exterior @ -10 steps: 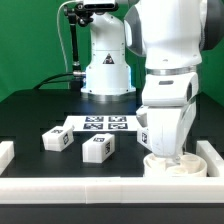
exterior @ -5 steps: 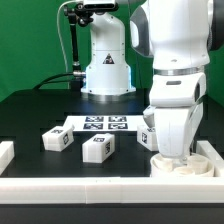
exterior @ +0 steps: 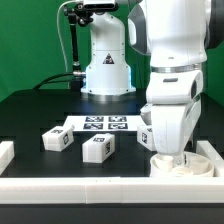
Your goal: Assemble stool
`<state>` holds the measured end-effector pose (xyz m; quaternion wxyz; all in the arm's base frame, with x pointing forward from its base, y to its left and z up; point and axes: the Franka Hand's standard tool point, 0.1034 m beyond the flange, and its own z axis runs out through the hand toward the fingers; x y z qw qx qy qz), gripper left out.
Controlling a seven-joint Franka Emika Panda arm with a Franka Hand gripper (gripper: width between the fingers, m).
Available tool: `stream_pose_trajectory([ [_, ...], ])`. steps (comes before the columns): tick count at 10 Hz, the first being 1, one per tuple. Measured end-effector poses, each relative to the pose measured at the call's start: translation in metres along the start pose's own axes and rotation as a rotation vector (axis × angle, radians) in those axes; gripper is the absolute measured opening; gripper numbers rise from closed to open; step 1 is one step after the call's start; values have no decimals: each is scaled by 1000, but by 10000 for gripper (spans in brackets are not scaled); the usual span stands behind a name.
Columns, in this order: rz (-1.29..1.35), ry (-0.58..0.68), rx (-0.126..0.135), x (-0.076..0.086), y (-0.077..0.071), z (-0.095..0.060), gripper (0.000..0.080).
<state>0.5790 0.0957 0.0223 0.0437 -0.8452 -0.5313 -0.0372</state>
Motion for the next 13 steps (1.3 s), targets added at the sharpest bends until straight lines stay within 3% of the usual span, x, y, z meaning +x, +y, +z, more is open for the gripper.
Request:
stream_pose_trajectory([
  [3, 30, -4, -18, -2, -6, -30, 647],
  [5, 44, -4, -35, -8, -8, -41, 647],
  [7, 103, -1, -64, -30, -12, -36, 649],
  [9, 86, -7, -72, -54, -11, -31, 649],
  [13, 135, -5, -69, -51, -12, -30, 649],
])
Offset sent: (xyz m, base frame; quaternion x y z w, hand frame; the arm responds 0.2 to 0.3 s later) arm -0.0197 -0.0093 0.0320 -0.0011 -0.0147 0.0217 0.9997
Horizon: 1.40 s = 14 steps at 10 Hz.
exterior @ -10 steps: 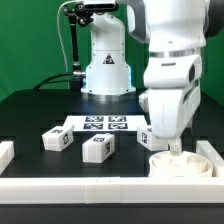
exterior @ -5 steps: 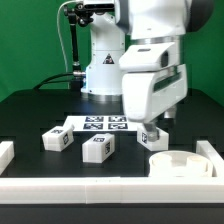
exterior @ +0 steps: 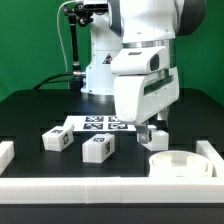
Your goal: Assemble stool
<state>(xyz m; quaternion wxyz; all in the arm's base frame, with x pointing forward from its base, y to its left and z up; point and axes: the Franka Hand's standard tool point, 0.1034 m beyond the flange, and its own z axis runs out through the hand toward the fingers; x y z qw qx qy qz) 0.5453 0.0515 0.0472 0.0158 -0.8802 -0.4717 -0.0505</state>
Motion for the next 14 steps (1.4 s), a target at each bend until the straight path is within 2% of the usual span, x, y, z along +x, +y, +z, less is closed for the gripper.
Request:
stream_pose_trajectory([
  [2, 160, 3, 3, 1, -1, 0, 649],
  [6, 556, 10, 13, 1, -16, 7, 649],
  [11, 853, 19, 29, 3, -17, 7, 649],
  [14, 1129, 6, 6, 15, -29, 7, 649],
])
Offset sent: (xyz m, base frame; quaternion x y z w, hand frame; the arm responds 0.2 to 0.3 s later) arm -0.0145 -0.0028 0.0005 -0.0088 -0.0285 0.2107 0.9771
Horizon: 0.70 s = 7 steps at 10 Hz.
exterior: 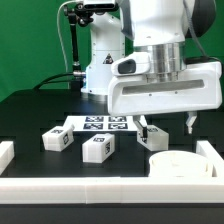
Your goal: Assemble stool
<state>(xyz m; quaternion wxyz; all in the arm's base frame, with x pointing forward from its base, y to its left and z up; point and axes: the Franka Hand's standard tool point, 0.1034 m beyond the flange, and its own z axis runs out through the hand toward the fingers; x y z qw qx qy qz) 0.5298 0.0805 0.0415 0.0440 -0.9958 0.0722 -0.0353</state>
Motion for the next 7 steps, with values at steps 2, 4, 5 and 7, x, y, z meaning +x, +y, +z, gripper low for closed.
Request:
stream_pose_trajectory([
  [2, -17, -9, -9, -1, -1, 1, 649],
  [4, -20, -20, -10, -3, -1, 2, 649],
  [5, -28, -125, -23, -10, 2, 2, 649],
  [7, -20, -207, -37, -7, 6, 2, 649],
])
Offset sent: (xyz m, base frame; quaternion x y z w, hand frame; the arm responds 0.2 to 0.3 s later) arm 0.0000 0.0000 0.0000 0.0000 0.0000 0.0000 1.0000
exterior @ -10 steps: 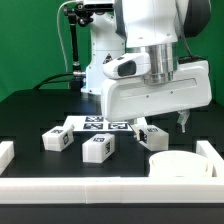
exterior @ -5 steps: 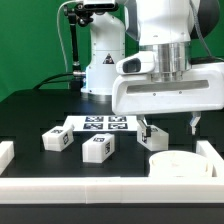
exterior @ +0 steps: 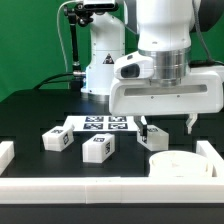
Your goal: Assemble stool
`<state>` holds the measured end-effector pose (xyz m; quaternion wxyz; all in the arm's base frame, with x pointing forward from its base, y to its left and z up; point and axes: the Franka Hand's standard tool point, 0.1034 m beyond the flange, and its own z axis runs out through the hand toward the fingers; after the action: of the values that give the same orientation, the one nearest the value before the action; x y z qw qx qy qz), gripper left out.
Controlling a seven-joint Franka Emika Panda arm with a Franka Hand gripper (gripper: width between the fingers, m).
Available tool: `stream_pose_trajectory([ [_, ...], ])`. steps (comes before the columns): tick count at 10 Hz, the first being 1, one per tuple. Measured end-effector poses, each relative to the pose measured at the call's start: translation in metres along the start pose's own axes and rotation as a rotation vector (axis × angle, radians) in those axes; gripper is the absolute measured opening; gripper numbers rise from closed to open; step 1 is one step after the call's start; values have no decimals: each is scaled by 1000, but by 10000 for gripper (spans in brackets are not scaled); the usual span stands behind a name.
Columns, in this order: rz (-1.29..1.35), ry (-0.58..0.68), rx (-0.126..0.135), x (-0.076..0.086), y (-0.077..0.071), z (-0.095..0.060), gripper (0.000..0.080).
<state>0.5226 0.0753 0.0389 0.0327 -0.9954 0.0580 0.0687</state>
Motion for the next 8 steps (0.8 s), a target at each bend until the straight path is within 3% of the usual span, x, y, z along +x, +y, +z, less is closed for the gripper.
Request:
stream_pose_trajectory([
  [1, 6, -88, -10, -10, 4, 1, 649],
  [6, 2, -406, -30, -15, 11, 3, 649],
  [8, 0, -529, -49, -28, 11, 15, 649],
])
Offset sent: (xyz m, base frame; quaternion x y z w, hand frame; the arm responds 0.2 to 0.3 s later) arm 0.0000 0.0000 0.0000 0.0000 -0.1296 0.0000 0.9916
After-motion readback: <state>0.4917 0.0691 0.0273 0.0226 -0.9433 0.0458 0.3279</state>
